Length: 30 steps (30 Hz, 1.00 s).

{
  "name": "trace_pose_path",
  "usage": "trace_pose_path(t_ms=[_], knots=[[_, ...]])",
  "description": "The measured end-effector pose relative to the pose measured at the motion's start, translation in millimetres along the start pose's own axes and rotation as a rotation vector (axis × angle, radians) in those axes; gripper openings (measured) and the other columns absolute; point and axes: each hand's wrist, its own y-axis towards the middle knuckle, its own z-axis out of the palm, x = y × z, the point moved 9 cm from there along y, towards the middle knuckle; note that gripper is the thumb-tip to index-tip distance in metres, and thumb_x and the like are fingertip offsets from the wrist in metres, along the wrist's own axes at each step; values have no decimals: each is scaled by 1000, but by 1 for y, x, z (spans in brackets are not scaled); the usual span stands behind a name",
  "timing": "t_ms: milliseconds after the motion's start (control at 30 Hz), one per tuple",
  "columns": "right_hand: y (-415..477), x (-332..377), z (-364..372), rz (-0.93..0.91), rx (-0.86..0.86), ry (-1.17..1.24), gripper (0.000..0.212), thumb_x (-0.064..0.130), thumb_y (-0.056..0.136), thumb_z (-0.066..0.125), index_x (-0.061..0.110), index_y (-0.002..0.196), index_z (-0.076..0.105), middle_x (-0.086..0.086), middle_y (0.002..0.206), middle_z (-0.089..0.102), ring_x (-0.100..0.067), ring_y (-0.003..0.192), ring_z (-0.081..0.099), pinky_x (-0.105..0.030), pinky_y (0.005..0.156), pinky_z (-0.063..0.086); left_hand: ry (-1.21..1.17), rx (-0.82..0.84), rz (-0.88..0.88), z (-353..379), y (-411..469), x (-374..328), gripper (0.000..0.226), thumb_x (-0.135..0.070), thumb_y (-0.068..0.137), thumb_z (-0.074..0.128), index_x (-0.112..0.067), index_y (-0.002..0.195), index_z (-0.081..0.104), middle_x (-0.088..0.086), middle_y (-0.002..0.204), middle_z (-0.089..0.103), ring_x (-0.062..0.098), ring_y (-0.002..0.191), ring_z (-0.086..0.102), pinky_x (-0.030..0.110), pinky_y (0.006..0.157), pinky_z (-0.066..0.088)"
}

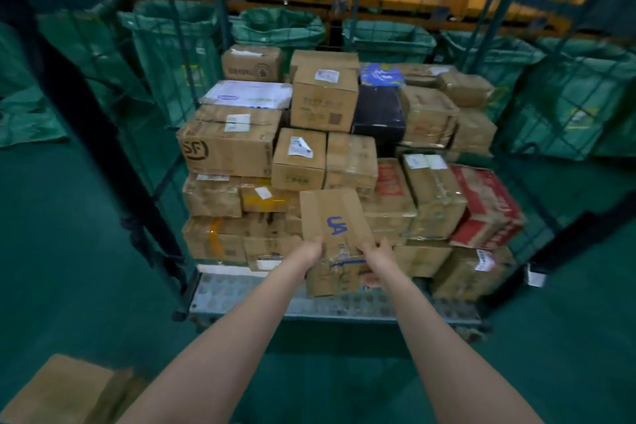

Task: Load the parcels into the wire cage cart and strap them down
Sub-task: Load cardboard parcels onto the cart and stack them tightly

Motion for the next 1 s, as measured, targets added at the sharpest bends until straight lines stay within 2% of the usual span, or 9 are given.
trace_pose_path(t_ms=[100,233,300,367,433,600,767,867,1000], knots=[[21,-4,-37,14,-80,73,35,28,96,46,11,125,38,-13,112,57,-34,93,62,-38,66,54,64,53,7,36,9,-29,67,-46,96,38,-10,148,16,10,149,34,32,130,40,38,105,37],[52,-1,-81,61,-170,182,42,28,95,46,11,133,36,-11,112,54,-33,92,59,-32,55,50,120,110,97,77,26,-82,67,-42,99,37,-13,150,6,11,150,32,33,131,39,39,107,36],[67,3,-101,73,-222,246,44,27,94,46,12,134,35,-9,112,51,-34,101,59,-33,57,50,160,127,141,93,37,-108,67,-44,97,39,-13,150,11,11,150,32,33,131,40,39,107,36],[84,10,-120,58,-283,279,40,24,94,46,12,131,36,-8,109,51,-35,104,58,-40,71,56,186,176,192,111,53,-133,67,-44,95,42,-11,148,18,11,148,35,32,129,42,39,106,37],[98,15,-135,64,-333,298,36,25,94,47,13,127,38,-8,106,53,-33,101,58,-48,83,55,248,222,225,125,64,-153,66,-42,97,41,-9,148,16,11,148,34,32,130,42,36,105,38],[131,39,-154,57,-376,355,25,25,93,49,20,114,38,-5,103,54,-30,97,59,-47,85,54,317,292,277,151,101,-198,65,-45,97,40,-9,147,21,12,148,35,32,130,41,36,104,37],[164,54,-158,87,-375,295,36,29,93,48,16,125,38,-7,108,53,-30,100,57,-47,85,54,332,294,240,156,134,-215,62,-45,98,38,-12,148,20,10,148,34,31,130,40,39,106,37],[189,64,-160,106,-364,243,37,25,95,45,9,129,40,-10,111,54,-31,99,57,-48,85,54,328,289,221,160,153,-226,52,-36,100,37,-11,145,27,11,142,41,31,124,45,39,99,41],[232,82,-159,116,-283,210,33,24,98,39,10,129,38,-10,104,53,-30,96,58,-45,85,54,300,224,220,160,185,-248,34,-18,102,35,-3,132,43,11,131,50,28,117,49,32,95,40]])
